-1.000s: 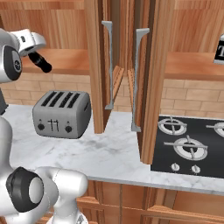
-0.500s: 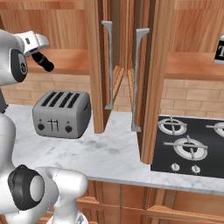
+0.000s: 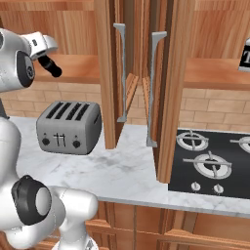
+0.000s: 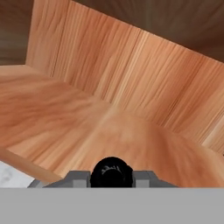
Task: Sort all alcoholic drinks to one cabinet, and non-alcoholic drinks to the other.
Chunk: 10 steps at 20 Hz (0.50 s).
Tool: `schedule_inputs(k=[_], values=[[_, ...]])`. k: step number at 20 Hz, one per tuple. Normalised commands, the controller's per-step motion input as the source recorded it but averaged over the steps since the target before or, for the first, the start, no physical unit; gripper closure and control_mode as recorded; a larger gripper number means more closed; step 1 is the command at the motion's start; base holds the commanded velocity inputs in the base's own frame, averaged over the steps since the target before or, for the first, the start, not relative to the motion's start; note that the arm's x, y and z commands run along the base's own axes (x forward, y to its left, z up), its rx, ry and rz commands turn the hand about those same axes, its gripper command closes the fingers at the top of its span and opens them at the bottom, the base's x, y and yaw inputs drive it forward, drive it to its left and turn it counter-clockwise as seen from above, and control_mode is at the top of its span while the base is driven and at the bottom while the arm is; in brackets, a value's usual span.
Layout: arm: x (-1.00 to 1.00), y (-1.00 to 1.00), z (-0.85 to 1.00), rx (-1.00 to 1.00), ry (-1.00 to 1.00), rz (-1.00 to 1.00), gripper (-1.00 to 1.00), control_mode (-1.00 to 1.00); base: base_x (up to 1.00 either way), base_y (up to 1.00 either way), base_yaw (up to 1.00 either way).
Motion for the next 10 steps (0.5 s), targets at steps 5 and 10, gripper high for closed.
schedule_inputs(k=[5, 10], values=[[0.37, 0.0, 0.0, 0.0, 0.0, 0.0, 1.0, -1.0, 0.0, 0.0, 0.0], [0.35, 0.0, -0.01, 0.0, 0.0, 0.0, 1.0, -1.0, 0.0, 0.0, 0.0]])
